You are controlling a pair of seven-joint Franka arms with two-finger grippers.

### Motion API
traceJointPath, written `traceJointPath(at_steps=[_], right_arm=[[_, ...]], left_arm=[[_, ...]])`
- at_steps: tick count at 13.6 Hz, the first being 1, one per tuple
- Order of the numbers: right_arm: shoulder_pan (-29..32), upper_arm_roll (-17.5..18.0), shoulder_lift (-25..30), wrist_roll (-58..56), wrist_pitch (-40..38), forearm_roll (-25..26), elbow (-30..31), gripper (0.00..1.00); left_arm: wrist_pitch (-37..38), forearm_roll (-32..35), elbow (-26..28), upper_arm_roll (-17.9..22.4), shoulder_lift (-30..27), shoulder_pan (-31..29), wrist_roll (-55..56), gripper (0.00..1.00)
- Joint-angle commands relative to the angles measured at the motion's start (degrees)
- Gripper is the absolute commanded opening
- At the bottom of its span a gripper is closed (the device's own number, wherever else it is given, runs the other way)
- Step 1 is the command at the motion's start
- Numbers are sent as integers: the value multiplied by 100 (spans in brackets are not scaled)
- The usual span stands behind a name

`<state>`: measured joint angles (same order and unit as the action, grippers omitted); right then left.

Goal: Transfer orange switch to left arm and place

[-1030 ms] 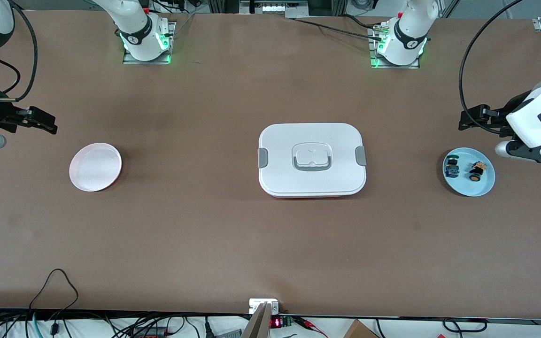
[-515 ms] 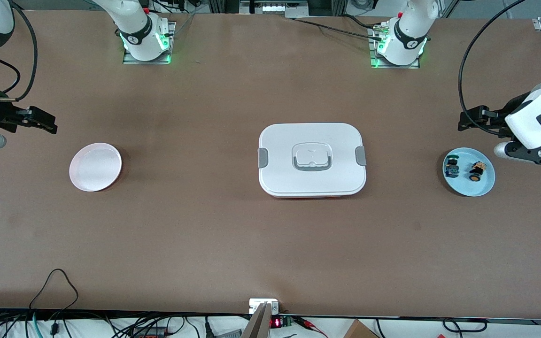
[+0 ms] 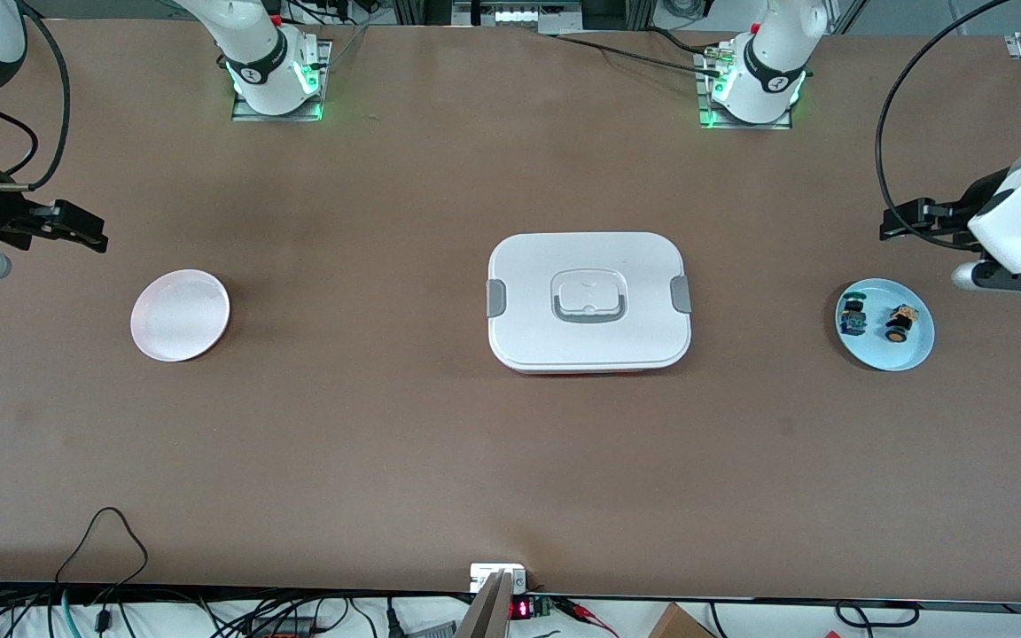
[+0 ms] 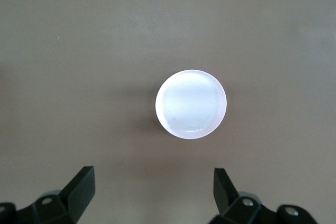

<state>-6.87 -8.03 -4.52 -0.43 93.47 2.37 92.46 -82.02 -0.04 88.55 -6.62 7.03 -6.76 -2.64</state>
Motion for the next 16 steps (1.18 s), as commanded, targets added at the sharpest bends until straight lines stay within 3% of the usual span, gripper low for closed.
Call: traceJointPath(at_steps=[1, 4, 8, 16], right_arm=[[19, 3, 109, -45, -92, -70, -18, 100], [19, 3, 118, -45, -92, -70, -18, 100], [19, 3, 127, -45, -127, -70, -18, 100], [19, -23, 127, -45, -180, -70, -26, 100]], left_arm=[[-147, -84, 303, 117, -273, 140, -70, 100], [-156, -84, 408, 126, -430, 157, -18, 100], [-534, -110, 962, 196, -843, 184, -18, 100], [-780, -102, 866, 205, -1011, 193, -88, 100]])
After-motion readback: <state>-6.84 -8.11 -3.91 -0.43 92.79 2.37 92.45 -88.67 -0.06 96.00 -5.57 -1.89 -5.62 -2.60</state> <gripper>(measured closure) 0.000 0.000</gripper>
